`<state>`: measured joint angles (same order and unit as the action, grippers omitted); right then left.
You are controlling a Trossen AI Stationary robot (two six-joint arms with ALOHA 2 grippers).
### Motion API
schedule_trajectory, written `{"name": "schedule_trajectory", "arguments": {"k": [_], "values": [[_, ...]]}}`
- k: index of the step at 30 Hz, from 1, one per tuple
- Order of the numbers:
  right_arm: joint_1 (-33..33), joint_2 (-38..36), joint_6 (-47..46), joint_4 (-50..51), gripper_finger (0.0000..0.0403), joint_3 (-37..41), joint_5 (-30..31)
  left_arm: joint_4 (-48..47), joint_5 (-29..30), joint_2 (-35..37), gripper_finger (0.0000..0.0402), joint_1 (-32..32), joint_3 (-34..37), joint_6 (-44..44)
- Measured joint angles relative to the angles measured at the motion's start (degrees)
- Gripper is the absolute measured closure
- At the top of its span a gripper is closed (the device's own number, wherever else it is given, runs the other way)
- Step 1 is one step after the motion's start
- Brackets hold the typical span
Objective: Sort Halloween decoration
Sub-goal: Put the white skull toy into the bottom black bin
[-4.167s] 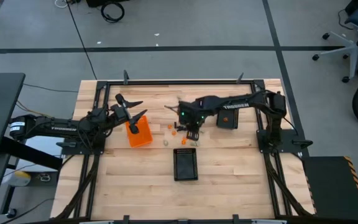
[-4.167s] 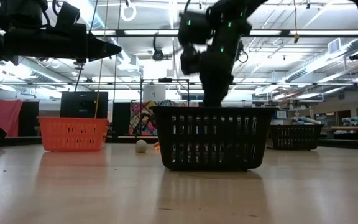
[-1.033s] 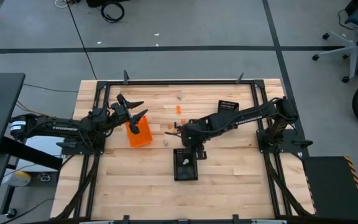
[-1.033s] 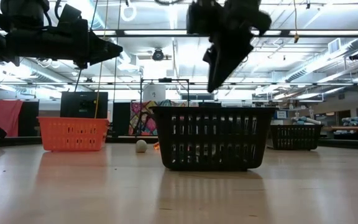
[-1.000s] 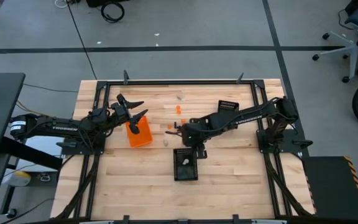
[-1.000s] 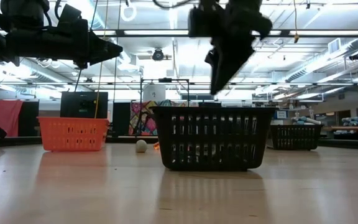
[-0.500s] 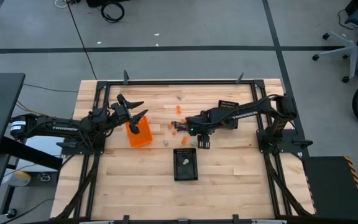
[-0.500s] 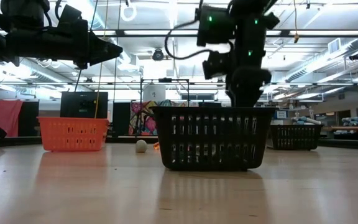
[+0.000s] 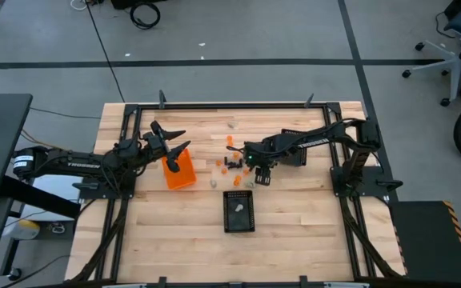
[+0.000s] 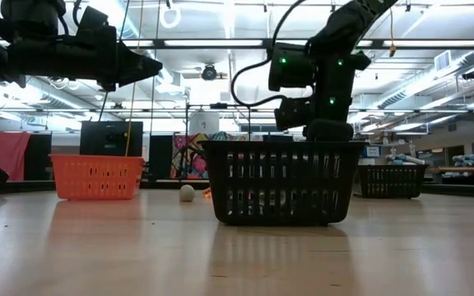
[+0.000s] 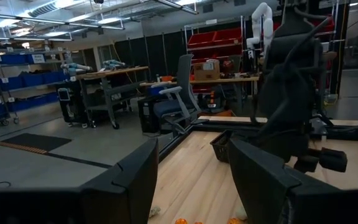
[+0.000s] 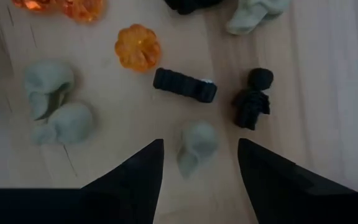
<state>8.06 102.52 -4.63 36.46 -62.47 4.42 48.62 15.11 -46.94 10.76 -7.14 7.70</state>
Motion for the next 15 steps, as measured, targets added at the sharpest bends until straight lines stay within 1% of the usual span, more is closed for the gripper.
{"name": "schedule_trajectory", "arguments": {"k": [3, 7, 10, 15], "values": [[0.43, 0.00, 0.22, -2.46, 0.0197, 1.35, -1.53, 0.00, 0.00, 0.00, 0.0198, 0.00, 0.00, 0.00], [0.39, 0.02, 0.12, -6.08, 0.0213, 4.01, -2.60, -0.02, 0.00, 0.00, 0.0198, -0.01, 0.00, 0.00], [0.39, -0.23, -0.34, -8.38, 0.0231, 5.53, -2.63, -0.02, 0.00, 0.00, 0.0198, 0.00, 0.00, 0.00], [0.30, -0.26, -0.28, -9.18, 0.0268, 5.89, -1.92, -0.02, 0.00, 0.00, 0.0198, 0.00, 0.00, 0.00]]}}
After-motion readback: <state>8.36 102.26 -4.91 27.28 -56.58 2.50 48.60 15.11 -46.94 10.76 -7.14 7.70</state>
